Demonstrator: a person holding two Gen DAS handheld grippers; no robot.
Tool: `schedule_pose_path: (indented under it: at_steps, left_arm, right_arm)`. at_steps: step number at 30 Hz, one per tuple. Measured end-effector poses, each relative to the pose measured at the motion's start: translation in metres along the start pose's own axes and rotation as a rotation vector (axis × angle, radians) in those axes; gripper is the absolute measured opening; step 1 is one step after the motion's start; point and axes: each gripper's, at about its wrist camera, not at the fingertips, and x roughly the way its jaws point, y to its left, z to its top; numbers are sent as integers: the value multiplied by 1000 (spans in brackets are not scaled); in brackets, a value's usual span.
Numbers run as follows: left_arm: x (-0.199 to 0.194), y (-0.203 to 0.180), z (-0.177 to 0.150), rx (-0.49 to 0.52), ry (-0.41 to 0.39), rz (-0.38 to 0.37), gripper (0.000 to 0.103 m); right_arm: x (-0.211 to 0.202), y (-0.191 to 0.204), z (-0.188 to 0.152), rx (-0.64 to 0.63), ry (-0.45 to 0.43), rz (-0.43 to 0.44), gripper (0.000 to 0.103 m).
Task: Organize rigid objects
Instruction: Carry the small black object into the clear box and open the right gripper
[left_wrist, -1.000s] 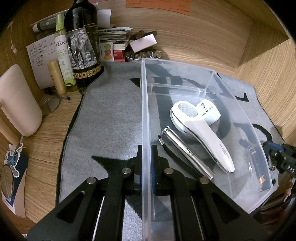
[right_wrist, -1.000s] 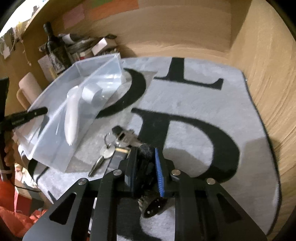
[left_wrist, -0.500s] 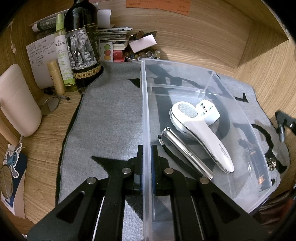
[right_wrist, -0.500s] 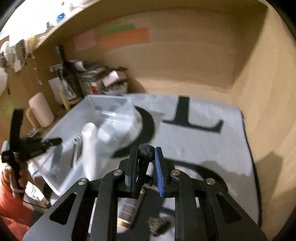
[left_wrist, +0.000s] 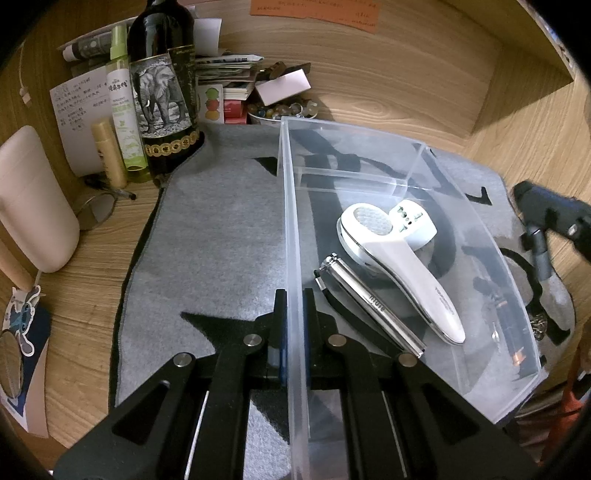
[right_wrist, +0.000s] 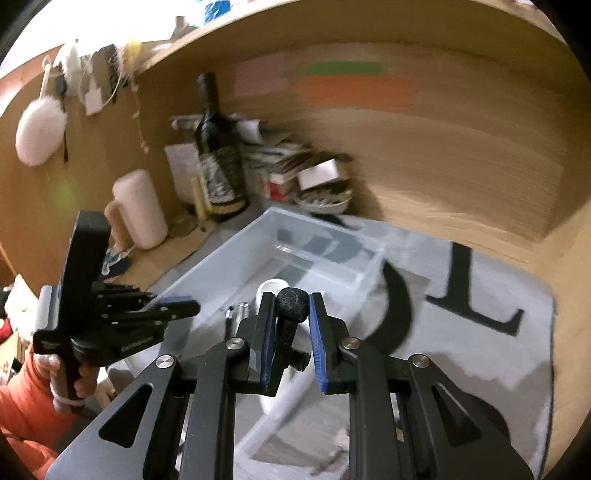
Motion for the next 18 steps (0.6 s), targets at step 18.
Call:
schedule_pose_path:
  at_steps: [18]
  left_arm:
    - [-1, 4, -1, 0, -6, -16, 6]
  right_arm:
    - [65, 21, -7, -70, 210, 28, 17]
